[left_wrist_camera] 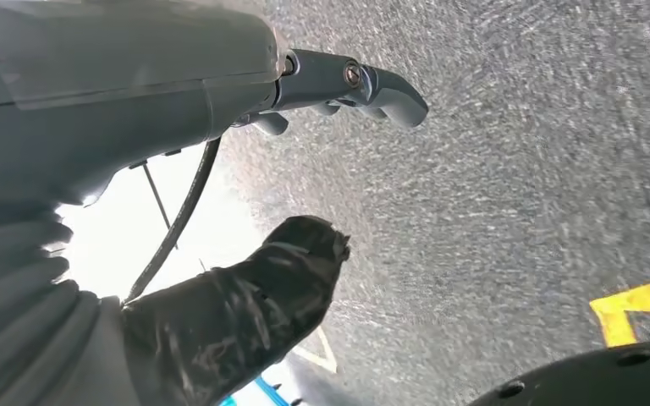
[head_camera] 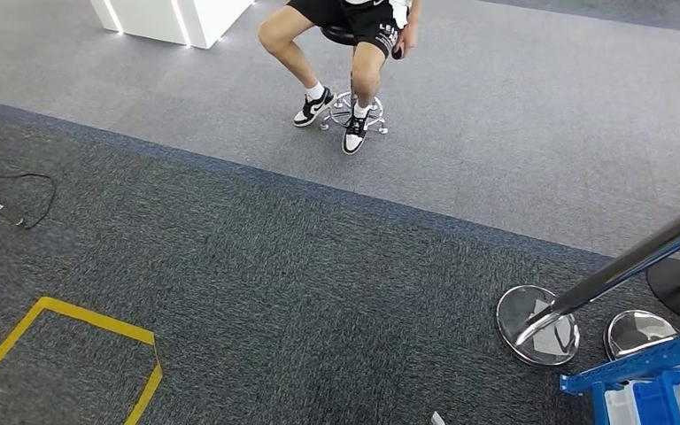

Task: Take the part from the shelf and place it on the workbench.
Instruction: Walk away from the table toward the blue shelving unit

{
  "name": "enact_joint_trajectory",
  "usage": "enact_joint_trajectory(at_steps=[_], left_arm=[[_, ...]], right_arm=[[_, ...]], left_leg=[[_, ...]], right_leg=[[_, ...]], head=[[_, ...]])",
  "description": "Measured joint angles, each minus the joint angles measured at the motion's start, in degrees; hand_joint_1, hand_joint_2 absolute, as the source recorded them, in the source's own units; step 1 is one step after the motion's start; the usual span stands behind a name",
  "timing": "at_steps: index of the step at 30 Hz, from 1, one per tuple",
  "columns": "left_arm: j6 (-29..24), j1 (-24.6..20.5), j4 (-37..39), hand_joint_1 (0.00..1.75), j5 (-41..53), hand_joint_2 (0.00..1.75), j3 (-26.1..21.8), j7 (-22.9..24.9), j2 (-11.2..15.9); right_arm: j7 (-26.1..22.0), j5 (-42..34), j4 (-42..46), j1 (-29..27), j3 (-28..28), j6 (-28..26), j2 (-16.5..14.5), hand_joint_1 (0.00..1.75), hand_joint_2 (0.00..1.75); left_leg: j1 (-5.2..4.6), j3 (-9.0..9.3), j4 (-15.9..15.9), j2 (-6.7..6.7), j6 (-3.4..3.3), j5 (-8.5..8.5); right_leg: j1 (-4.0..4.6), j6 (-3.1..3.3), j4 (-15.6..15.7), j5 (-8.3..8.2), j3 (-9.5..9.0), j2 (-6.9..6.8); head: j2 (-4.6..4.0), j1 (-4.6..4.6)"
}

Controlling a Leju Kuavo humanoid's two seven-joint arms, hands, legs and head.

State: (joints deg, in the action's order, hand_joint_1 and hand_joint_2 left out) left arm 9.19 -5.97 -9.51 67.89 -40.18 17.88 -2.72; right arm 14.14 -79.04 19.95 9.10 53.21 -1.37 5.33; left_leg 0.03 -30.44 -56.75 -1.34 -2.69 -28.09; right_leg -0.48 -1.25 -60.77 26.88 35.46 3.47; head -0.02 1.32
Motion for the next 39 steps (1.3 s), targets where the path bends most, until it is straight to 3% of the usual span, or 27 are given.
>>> enact_joint_trajectory(at_steps=[3, 4, 5, 6, 8, 10, 13, 15, 18, 19, 20, 21, 24, 26, 29, 31, 33, 35, 36, 37, 39], left_arm=[[-1.18, 0.18, 0.0, 0.0, -0.58, 1.75, -0.17, -2.01, 0.0], [-1.65, 0.26, 0.0, 0.0, -0.76, 1.75, -0.27, -3.29, 0.01], [-2.02, 0.3, 0.0, 0.0, -0.81, 1.75, -0.36, -4.68, 0.02], [-2.28, 0.27, 0.0, 0.0, -0.74, 1.75, -0.41, -6.11, 0.02], [-2.54, 0.06, 0.0, 0.0, -0.3, 1.75, -0.42, -8.83, 0.02], [-2.57, -0.16, 0.0, 0.0, 0.2, 1.75, -0.41, -10.67, 0.01], [-2.44, -0.41, 0.0, 0.0, 0.55, 1.75, -0.41, -11.61, 0.01], [-2.25, -0.49, 0.01, 0.0, 0.56, 1.75, -0.41, -11.75, -0.03], [-1.59, -0.44, 0.02, 0.0, 0.5, 1.75, -0.41, -10.71, -0.11], [-1.35, -0.43, 0.02, 0.0, 0.66, 1.75, -0.41, -9.64, -0.12], [-1.03, -0.42, 0.02, 0.0, 1.0, 1.75, -0.4, -8.21, -0.13], [-0.6, -0.43, 0.02, 0.0, 1.42, 1.75, -0.39, -6.57, -0.14], [1.23, -0.67, 0.02, 0.0, 2.13, 1.75, -0.37, -3.16, -0.16], [2.2, -1.04, 0.02, 0.0, 1.85, 1.75, -0.37, -2.57, -0.16], [2.41, -1.63, 0.02, 0.0, 1.73, 1.75, -0.35, -1.67, -0.36], [2.33, -1.83, 0.02, 0.0, 1.82, 1.75, -0.34, -1.21, -0.58], [2.01, -1.87, 0.02, 0.0, 1.48, 1.75, -0.32, -1.05, -0.66], [0.91, -1.71, 0.02, 0.0, -1.08, 1.75, -0.63, -1.49, -0.67], [0.19, -1.52, 0.02, 0.0, -3.11, 1.75, -1.09, -2.01, -0.72], [-0.44, -1.32, 0.02, 0.0, -4.99, 1.75, -1.7, -2.62, -0.8], [-1.07, -0.82, 0.02, 0.0, -7.32, 1.75, -2.89, -3.43, -1.02]], right_arm=[[-2.17, 0.39, -0.19, -0.06, -0.41, -0.51, -0.16, 0.0, 0.0], [-3.41, 0.86, -0.21, -0.11, -0.51, -0.6, -0.2, 0.0, 0.0], [-4.46, 1.49, -0.2, -0.15, -0.56, -0.72, -0.21, 0.0, 0.0], [-5.05, 2.21, -0.09, -0.18, -0.57, -0.92, -0.13, 0.0, 0.0], [-4.59, 3.87, 0.9, -0.07, -0.58, -1.51, 0.4, 0.0, 0.0], [-3.2, 5.47, 2.6, 0.17, -0.57, -1.7, 1.33, 0.0, 0.0], [-2.21, 6.82, 4.33, 0.15, -0.56, -1.07, 2.57, 0.0, 0.0], [-2.15, 7.19, 4.96, -0.04, -0.55, -0.71, 3.08, 0.0, 0.0], [-2.15, 8.31, 5.46, 0.04, -0.54, 0.35, 3.58, 0.0, 0.0], [-2.04, 9.03, 5.51, 0.11, -0.52, 1.08, 3.73, 0.0, 0.0], [-1.81, 9.8, 5.51, 0.2, -0.47, 1.92, 3.89, 0.0, 0.0], [-1.36, 10.72, 5.51, 0.33, -0.39, 2.96, 4.06, 0.0, 0.0], [0.69, 13.26, 5.5, 1.12, 0.01, 6.15, 4.44, 0.0, 0.0], [2.12, 14.45, 5.45, 1.73, 0.41, 7.88, 4.71, 0.0, 0.0], [4.0, 15.76, 5.29, 1.99, 1.01, 9.74, 5.43, 0.0, 0.0], [4.59, 16.11, 5.18, 2.09, 1.18, 10.33, 5.91, 0.0, 0.0], [4.86, 16.59, 5.06, 2.28, 1.36, 10.64, 6.22, 0.0, 0.0], [5.23, 18.76, 4.27, 1.67, 2.11, 11.07, 6.13, 0.0, 0.0], [5.21, 20.39, 3.54, 1.02, 2.79, 11.25, 5.87, 0.0, 0.0], [4.87, 21.95, 2.63, 0.2, 3.61, 11.29, 5.56, 0.0, 0.0], [3.59, 23.8, 1.05, -1.33, 5.15, 11.21, 4.95, 0.0, 0.0]], left_leg=[[-0.06, -0.05, 0.33, 1.65, -0.48, 0.28], [-0.1, -0.13, 0.27, 2.16, -0.49, 0.27], [-0.1, -0.19, 0.19, 2.63, -0.47, 0.25], [-0.09, -0.22, 0.07, 3.02, -0.41, 0.21], [-0.12, -0.24, -0.37, 3.71, -0.05, -0.08], [-0.33, -0.36, -0.99, 4.31, 0.57, -0.52], [-0.35, -0.41, -1.29, 5.01, 1.46, -0.8], [-0.11, -1.02, -2.88, 4.04, 2.11, -2.12], [0.17, -5.38, -12.33, 2.13, 2.65, -7.41], [0.2, -6.92, -15.48, 1.99, 2.69, -8.51], [0.21, -7.69, -16.98, 1.94, 2.63, -8.5], [0.2, -7.44, -16.31, 1.88, 2.5, -7.35], [0.17, -2.78, -5.92, 0.21, 1.67, -1.69], [-0.01, -1.16, -2.05, -0.98, 1.24, -0.64], [-0.06, -0.88, -1.15, -0.27, 0.51, -0.15], [0.12, -0.67, -0.37, 0.64, -0.21, 0.41], [-0.01, -0.77, -0.21, 1.58, -0.58, 0.53], [-0.11, -0.9, -0.25, 2.48, -0.66, 0.47], [-0.12, -0.88, -0.27, 2.85, -0.64, 0.42], [-0.12, -0.8, -0.31, 3.11, -0.58, 0.33], [-0.25, -0.67, -0.65, 3.48, -0.15, -0.03]], right_leg=[[-0.05, -0.43, -9.77, 5.4, 4.49, -2.48], [-0.15, -0.58, -12.29, 6.25, 5.57, -2.76], [-0.26, -0.7, -13.04, 6.07, 5.72, -2.97], [-0.36, -0.8, -11.62, 4.92, 4.75, -3.2], [-0.48, -0.83, -4.29, 1.72, 0.47, -4.44], [-0.27, -0.39, 1.15, 0.16, -2.42, -5.36], [0.03, 0.61, 2.05, -0.07, -2.53, -4.65], [-0.06, 1.31, 2.45, -0.4, -2.58, -4.09], [-0.03, 1.89, 2.62, -0.72, -2.32, -3.18], [0.06, 1.95, 2.58, -0.76, -2.22, -2.8], [0.12, 1.97, 2.5, -0.77, -2.16, -2.34], [0.15, 1.96, 2.4, -0.77, -2.14, -1.85], [0.15, 1.76, 2.1, -0.8, -2.05, -0.41], [0.06, 1.15, 2.02, -1.01, -1.66, 0.28], [-0.03, 0.07, 1.95, -1.08, -1.33, 0.59], [0.08, -0.33, -1.04, 1.04, 0.0, -0.91], [0.02, -0.55, -7.93, 4.81, 3.2, -2.42], [-0.16, -0.82, -12.97, 6.51, 5.41, -2.82], [-0.25, -0.91, -12.66, 5.86, 5.04, -2.97], [-0.33, -0.95, -10.15, 4.35, 3.51, -3.23], [-0.32, -0.83, -2.53, 1.3, -0.83, -4.53]], head=[[0.0, -0.23], [0.0, -0.24], [0.0, -0.24], [0.0, -0.25], [0.0, -0.27], [0.0, -0.16], [0.0, -0.05], [0.0, 0.09], [0.0, 0.28], [0.0, 0.27], [0.0, 0.27], [0.0, 0.28], [0.0, 0.27], [0.0, 0.25], [0.0, 0.2], [0.0, -0.02], [0.0, -0.23], [0.0, -0.28], [0.0, -0.27], [0.0, -0.28], [0.0, -0.3]])
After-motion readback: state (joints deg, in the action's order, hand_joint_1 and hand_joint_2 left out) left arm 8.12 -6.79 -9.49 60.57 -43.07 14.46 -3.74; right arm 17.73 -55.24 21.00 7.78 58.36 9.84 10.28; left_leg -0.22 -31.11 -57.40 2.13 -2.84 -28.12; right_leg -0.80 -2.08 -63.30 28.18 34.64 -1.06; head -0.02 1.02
